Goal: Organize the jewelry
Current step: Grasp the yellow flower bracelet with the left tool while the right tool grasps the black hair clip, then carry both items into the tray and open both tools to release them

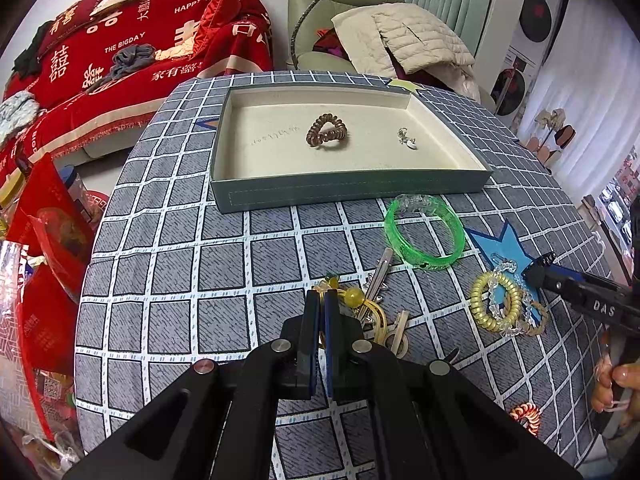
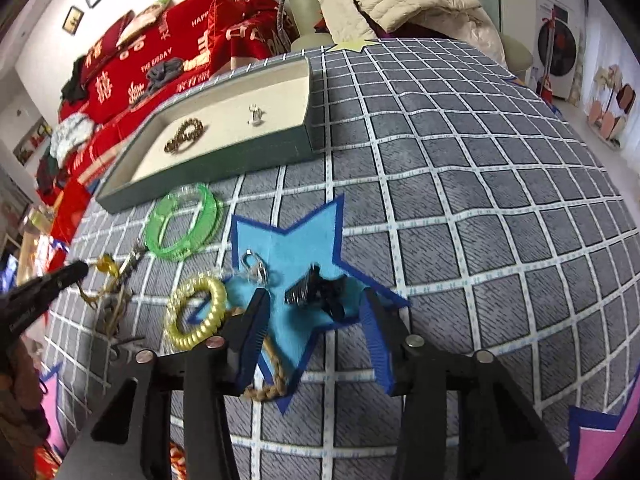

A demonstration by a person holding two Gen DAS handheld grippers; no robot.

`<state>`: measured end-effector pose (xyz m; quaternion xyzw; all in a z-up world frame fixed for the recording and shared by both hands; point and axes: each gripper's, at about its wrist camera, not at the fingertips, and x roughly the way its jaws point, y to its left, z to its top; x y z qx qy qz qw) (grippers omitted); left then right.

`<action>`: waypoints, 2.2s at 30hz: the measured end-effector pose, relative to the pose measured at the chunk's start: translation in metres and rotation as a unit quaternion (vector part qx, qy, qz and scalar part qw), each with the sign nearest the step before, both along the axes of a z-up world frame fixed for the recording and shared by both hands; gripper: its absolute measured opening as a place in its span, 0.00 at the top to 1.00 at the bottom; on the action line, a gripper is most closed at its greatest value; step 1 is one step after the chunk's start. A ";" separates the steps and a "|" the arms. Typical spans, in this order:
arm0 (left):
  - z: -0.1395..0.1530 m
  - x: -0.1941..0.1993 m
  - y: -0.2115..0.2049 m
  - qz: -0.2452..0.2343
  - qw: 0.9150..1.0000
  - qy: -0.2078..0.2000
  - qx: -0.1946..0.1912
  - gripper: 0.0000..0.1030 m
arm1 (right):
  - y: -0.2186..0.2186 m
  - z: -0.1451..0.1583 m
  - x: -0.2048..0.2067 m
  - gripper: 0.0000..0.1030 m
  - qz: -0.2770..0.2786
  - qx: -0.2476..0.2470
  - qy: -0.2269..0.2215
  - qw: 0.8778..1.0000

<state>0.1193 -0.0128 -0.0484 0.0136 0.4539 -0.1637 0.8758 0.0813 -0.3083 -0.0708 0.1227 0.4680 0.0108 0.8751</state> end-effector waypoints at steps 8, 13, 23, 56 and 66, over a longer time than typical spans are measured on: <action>0.003 0.001 0.001 -0.002 1.000 -0.002 -0.006 0.78 | -0.010 0.005 0.003 0.76 -0.026 0.018 -0.016 0.999; 0.011 0.005 0.003 -0.001 1.000 -0.006 -0.017 0.78 | -0.010 0.019 0.006 0.76 -0.021 0.018 -0.027 0.999; 0.035 0.023 0.006 -0.001 0.999 -0.025 -0.039 0.78 | 0.000 0.050 0.019 0.76 0.002 0.031 -0.054 0.998; -0.003 0.178 -0.031 0.032 0.999 -0.011 0.021 0.77 | 0.050 0.020 0.192 0.76 0.042 0.036 -0.012 0.998; -0.023 0.179 -0.047 0.035 0.995 -0.022 0.090 0.77 | 0.057 0.007 0.201 0.75 0.041 0.006 -0.006 0.999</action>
